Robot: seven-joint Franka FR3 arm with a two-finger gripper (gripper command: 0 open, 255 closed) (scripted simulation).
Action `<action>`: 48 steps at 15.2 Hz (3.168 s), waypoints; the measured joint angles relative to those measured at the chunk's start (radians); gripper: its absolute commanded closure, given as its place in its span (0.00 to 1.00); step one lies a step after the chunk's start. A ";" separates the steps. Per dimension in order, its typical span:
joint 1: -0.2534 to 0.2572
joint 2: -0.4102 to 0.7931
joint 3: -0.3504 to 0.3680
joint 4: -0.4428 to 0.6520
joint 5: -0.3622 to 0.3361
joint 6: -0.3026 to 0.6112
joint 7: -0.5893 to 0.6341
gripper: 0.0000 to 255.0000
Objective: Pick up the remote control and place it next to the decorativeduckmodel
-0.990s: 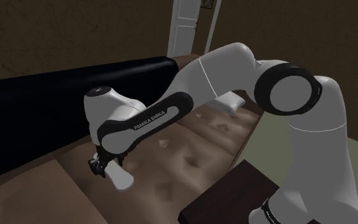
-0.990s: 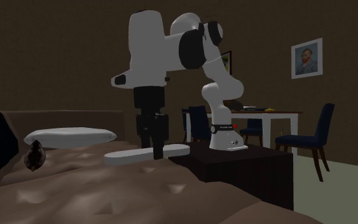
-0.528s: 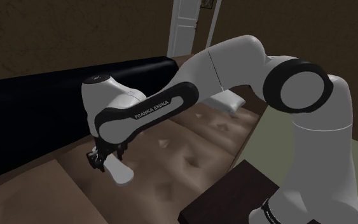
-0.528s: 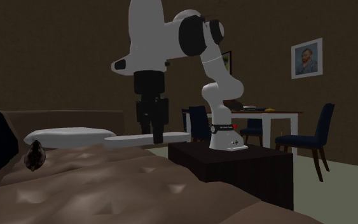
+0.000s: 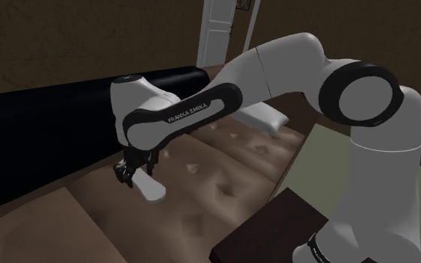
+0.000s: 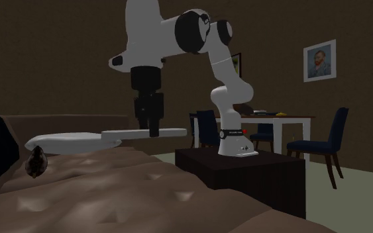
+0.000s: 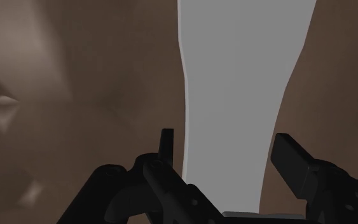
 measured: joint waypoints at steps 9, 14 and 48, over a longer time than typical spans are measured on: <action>-0.148 -0.072 -0.043 -0.107 0.027 0.043 -0.190 1.00; -0.225 -0.085 -0.074 -0.124 0.036 0.052 -0.300 1.00; -0.547 0.217 -0.221 0.241 0.042 0.006 -0.785 1.00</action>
